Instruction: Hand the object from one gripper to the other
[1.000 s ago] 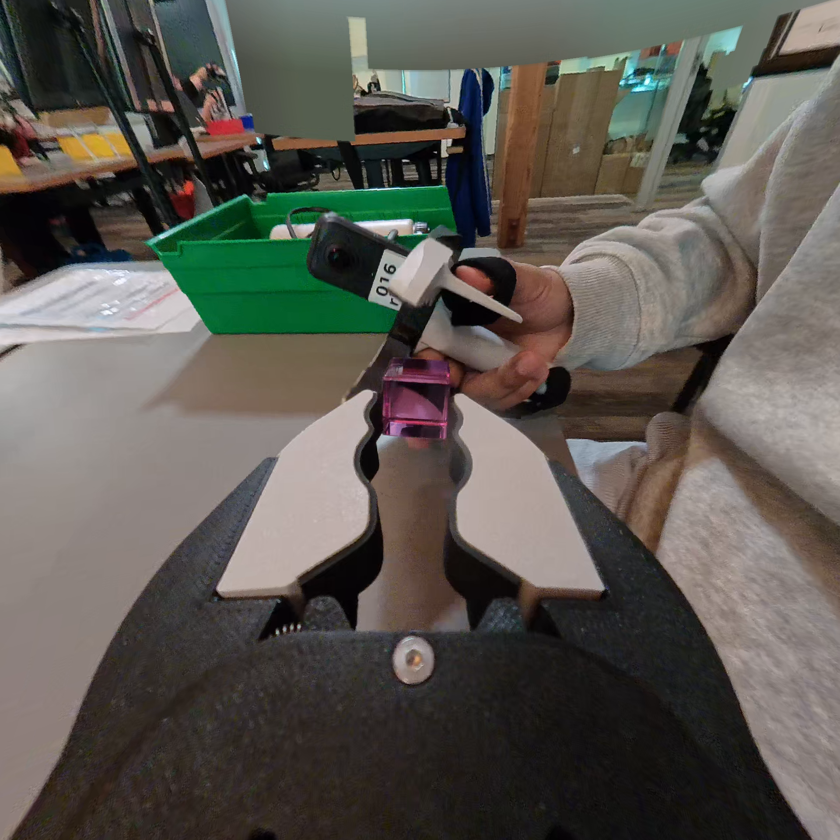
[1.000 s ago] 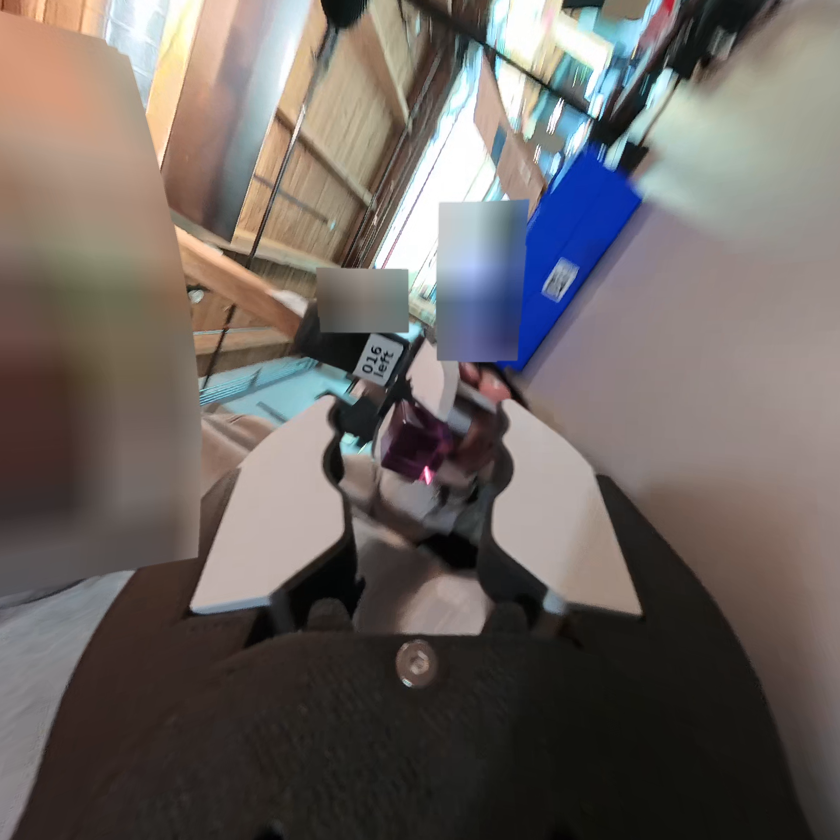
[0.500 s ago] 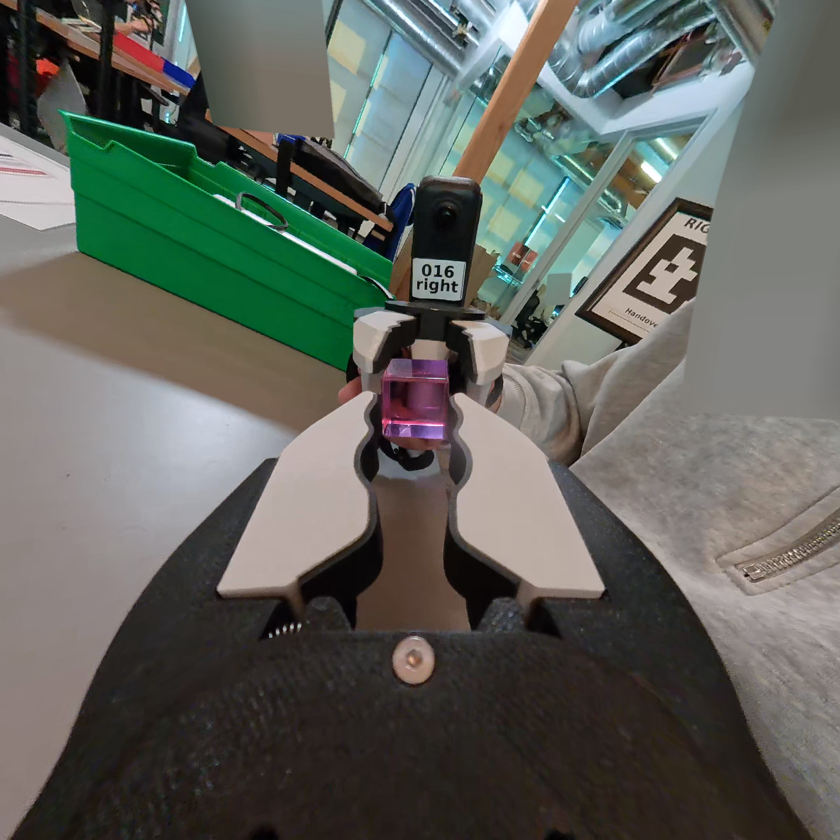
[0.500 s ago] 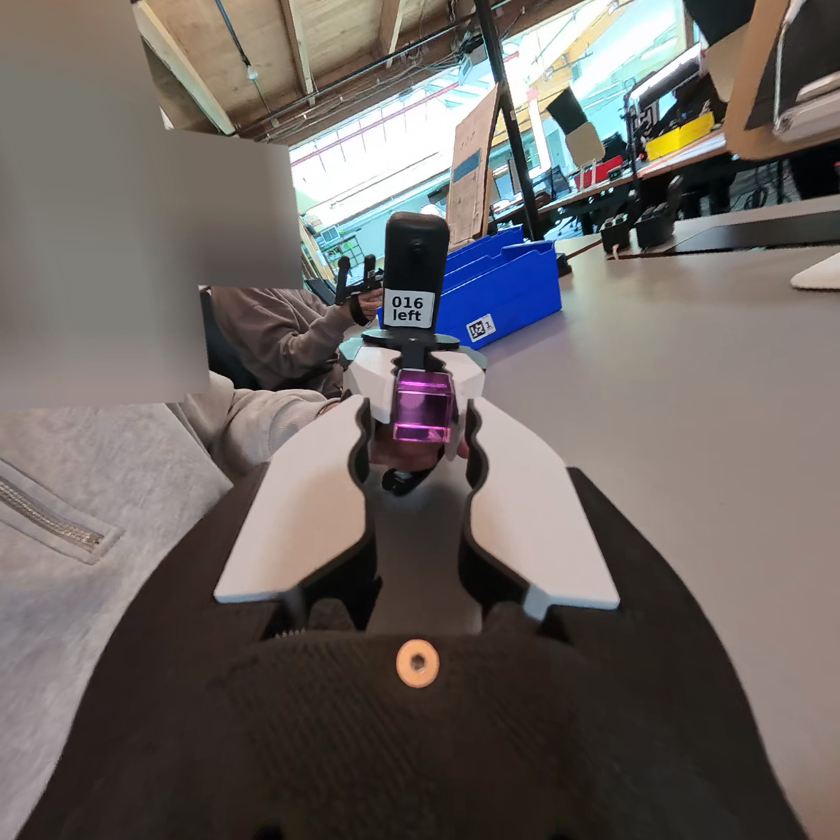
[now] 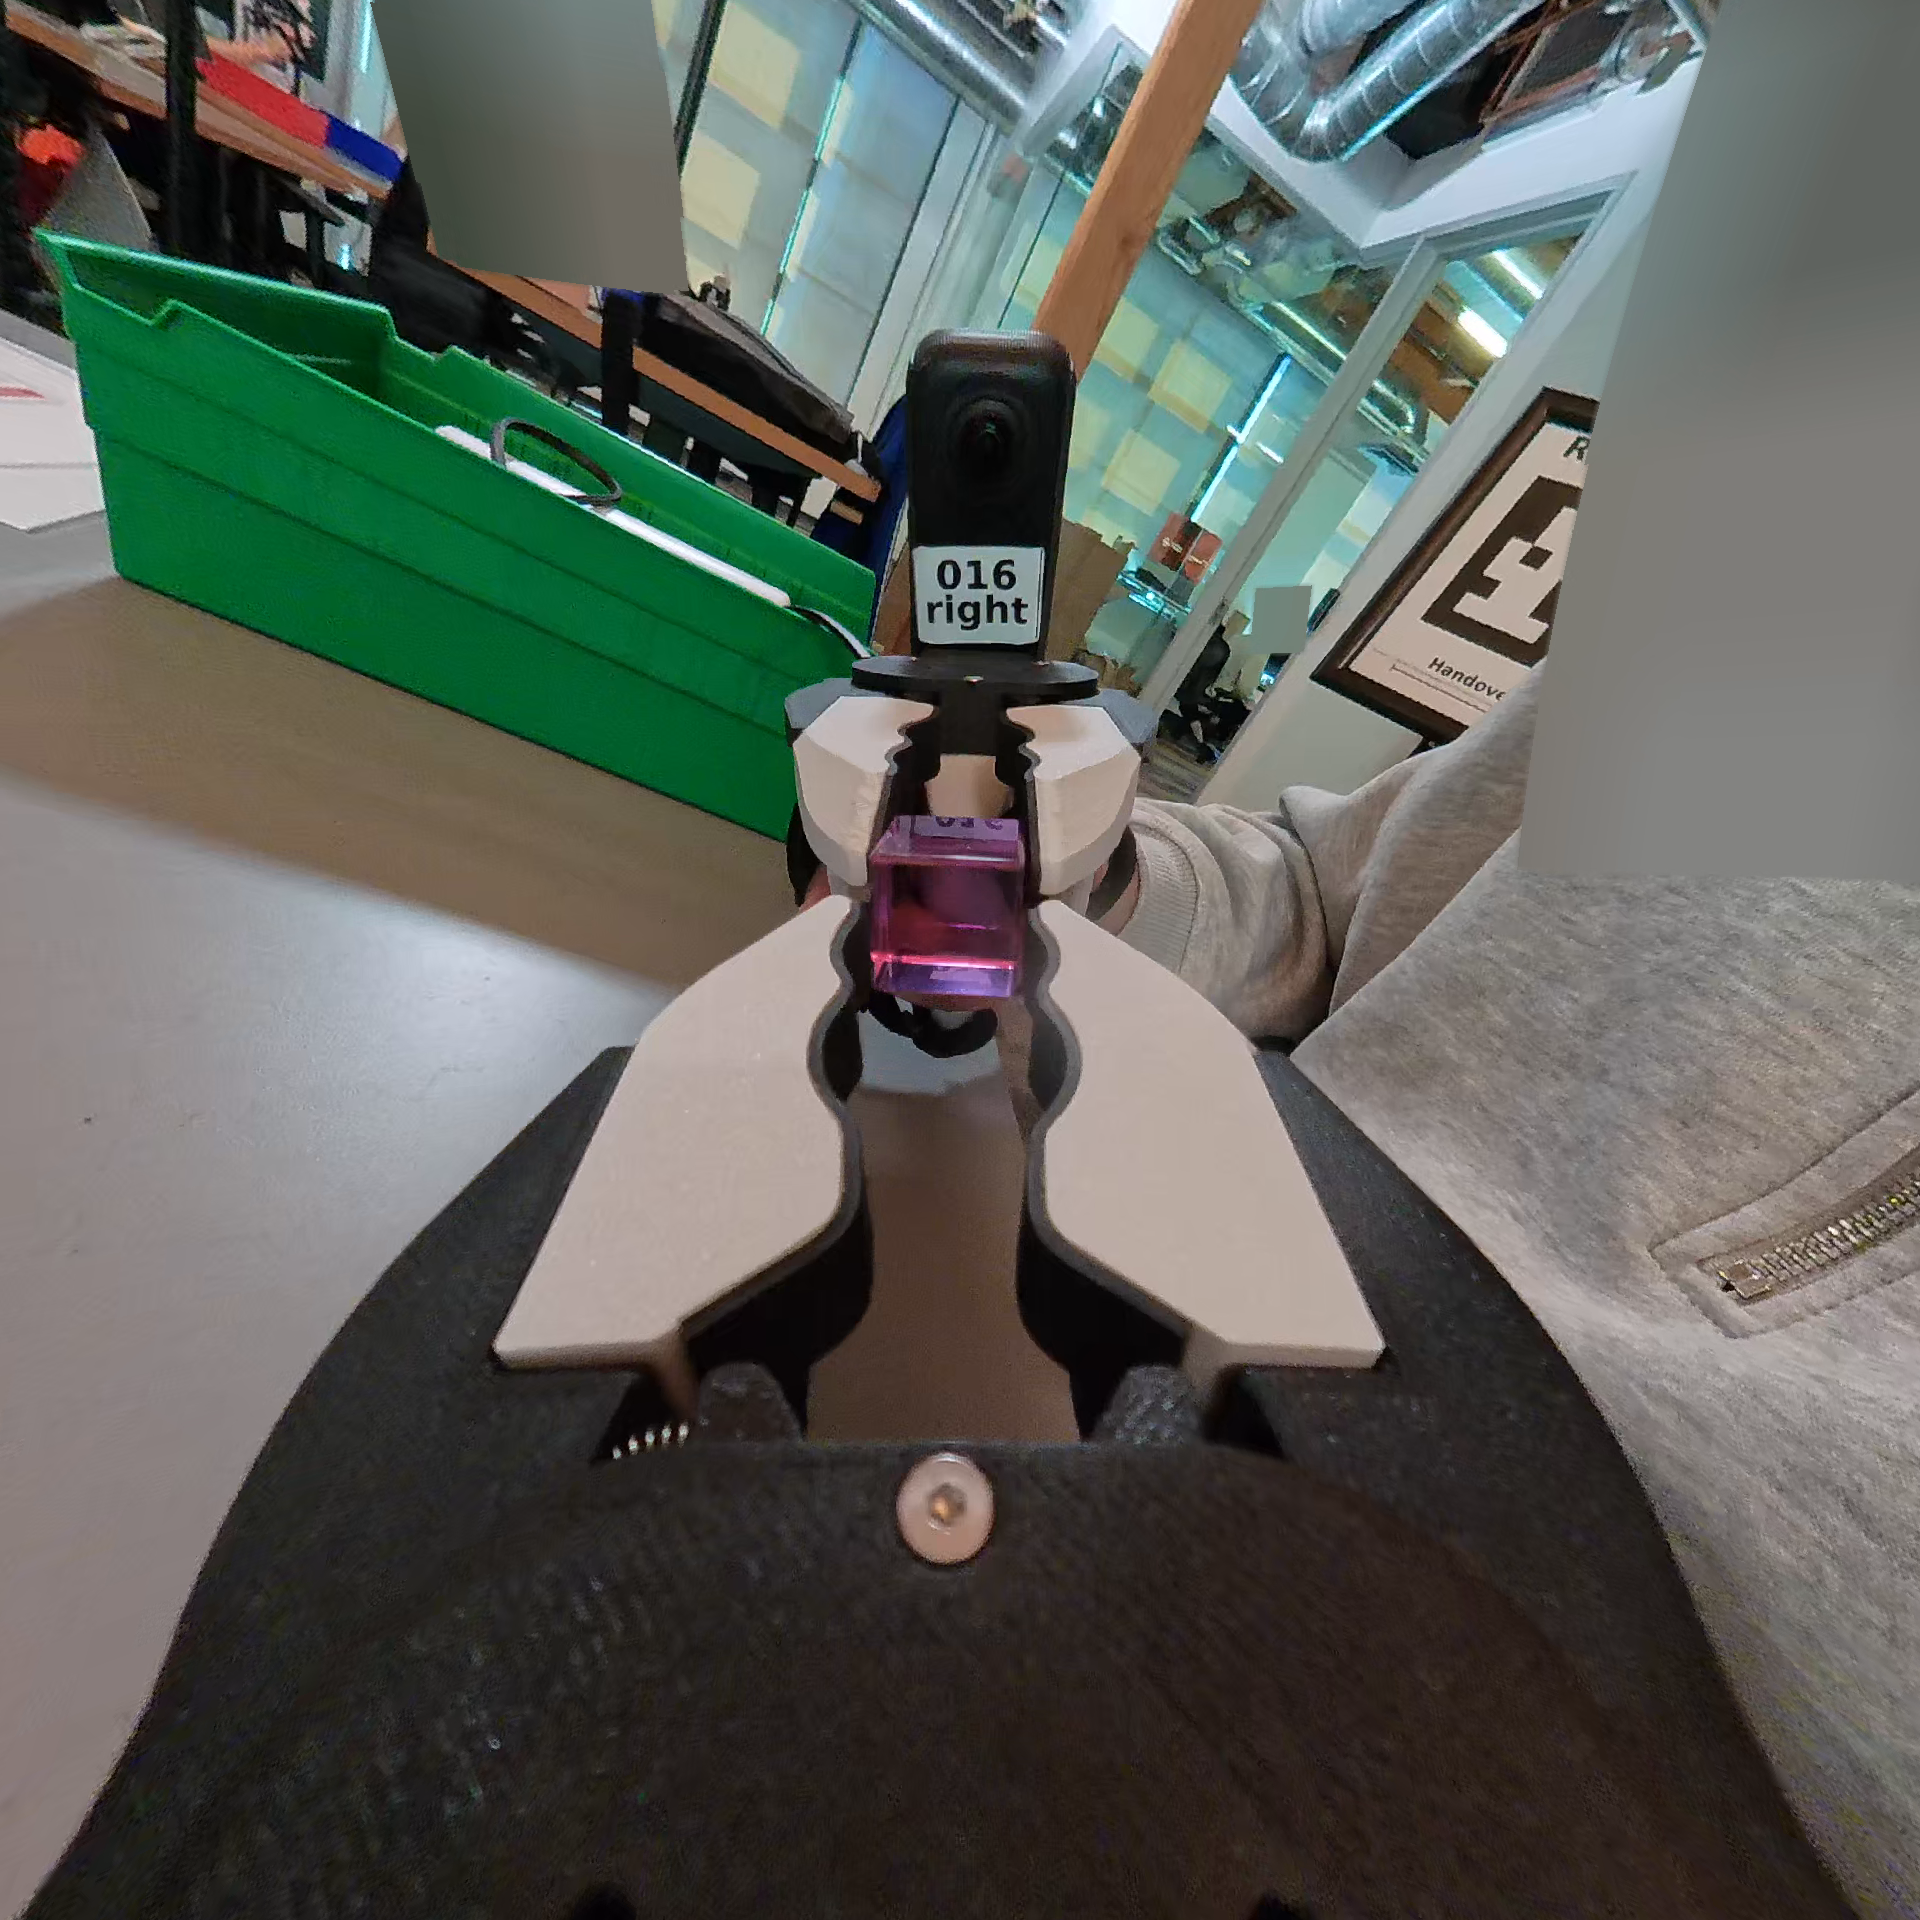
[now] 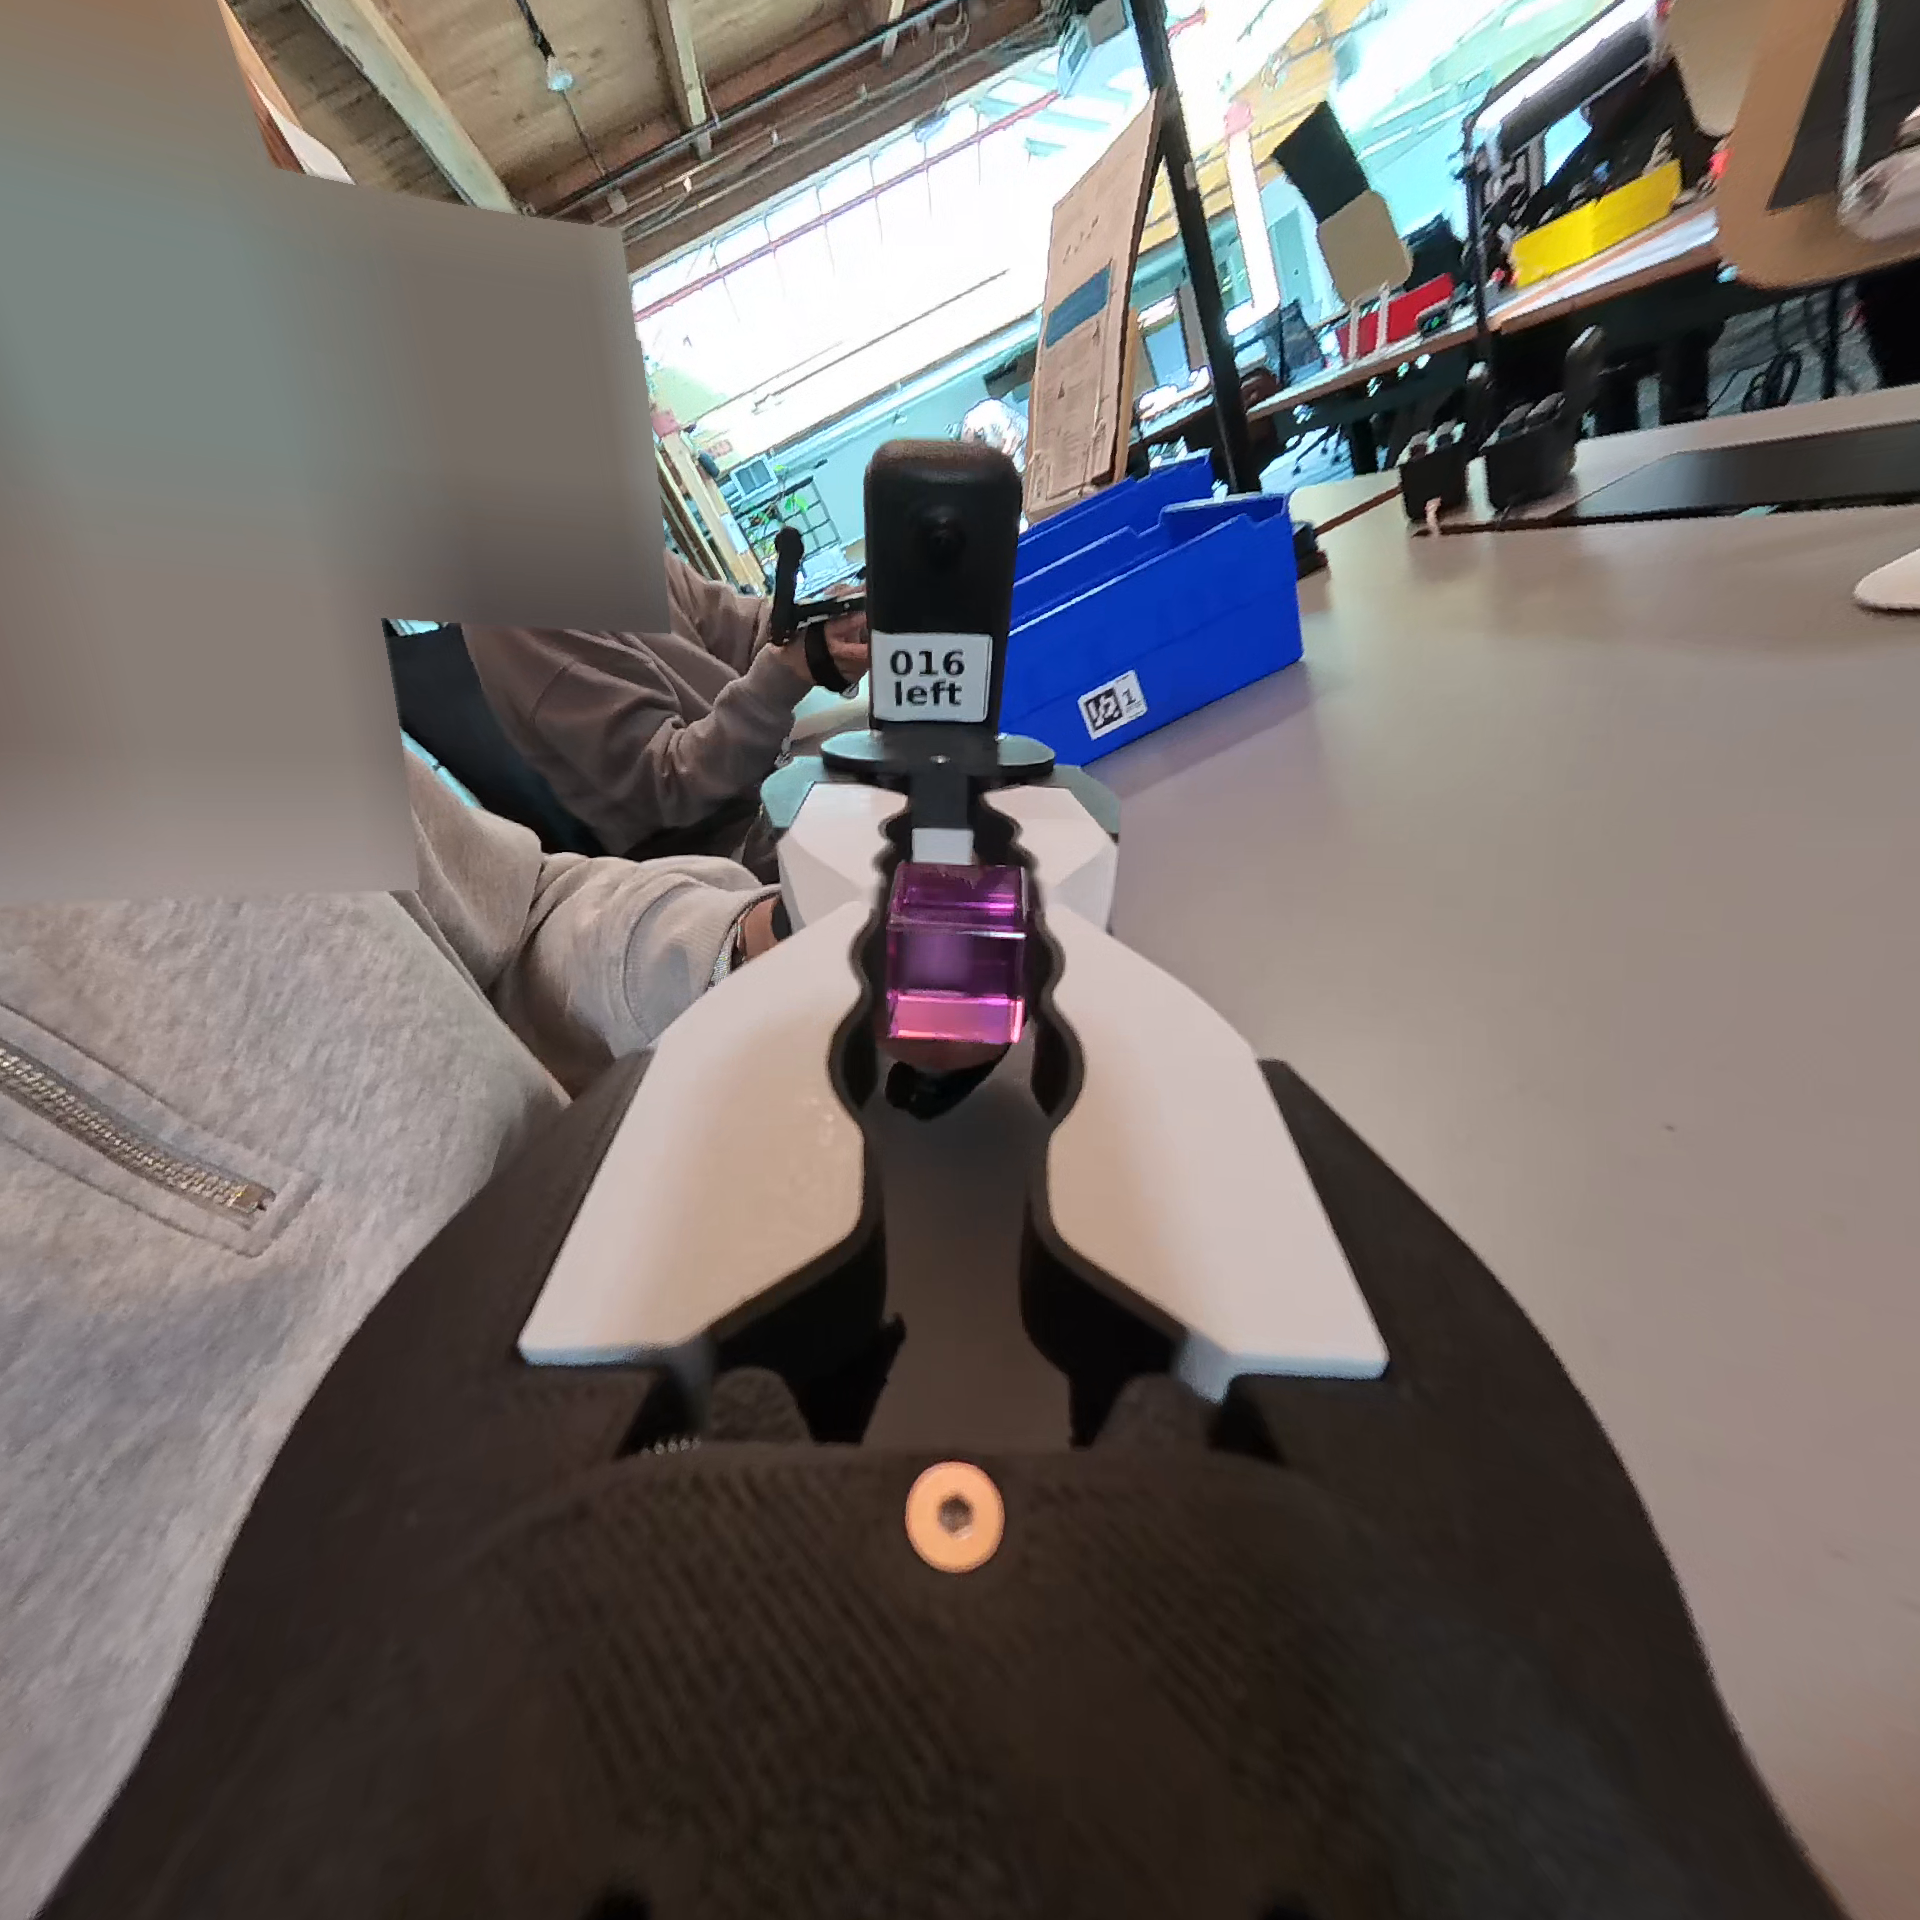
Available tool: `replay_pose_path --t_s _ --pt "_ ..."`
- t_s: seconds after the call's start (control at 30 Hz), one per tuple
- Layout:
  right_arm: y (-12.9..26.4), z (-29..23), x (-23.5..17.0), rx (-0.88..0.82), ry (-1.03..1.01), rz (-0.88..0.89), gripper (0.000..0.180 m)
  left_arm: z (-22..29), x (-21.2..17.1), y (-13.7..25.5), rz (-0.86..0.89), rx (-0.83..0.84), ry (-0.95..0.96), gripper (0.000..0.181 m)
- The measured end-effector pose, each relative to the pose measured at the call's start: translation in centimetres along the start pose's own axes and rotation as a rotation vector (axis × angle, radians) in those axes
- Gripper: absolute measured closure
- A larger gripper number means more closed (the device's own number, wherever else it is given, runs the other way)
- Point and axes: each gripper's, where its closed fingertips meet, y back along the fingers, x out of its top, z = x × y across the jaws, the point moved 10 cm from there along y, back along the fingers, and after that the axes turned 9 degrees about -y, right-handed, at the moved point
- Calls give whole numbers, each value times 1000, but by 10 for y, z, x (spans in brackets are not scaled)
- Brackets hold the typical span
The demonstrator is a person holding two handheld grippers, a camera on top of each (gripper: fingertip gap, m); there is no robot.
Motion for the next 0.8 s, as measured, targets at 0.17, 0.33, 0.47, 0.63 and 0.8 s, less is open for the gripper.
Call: replay_pose_path --t_s 0.17,0.33,0.47,0.63,0.8 --pt "6 4 3 24 -82 42 153 -4 3 4 58 47 -4 134" --pt "10 10 4 58 -196 84 154 -3 4 6 68 70 -42 130" --pt "12 8 6 15 -136 85 154 -3 3 4 57 59 -35 132" --pt "12 0 8 -65 109 63 153 -11 1 9 78 -30 147 146" --pt "10 -9 4 -132 477 -36 154 -24 -16 5 118 -309 606 142"
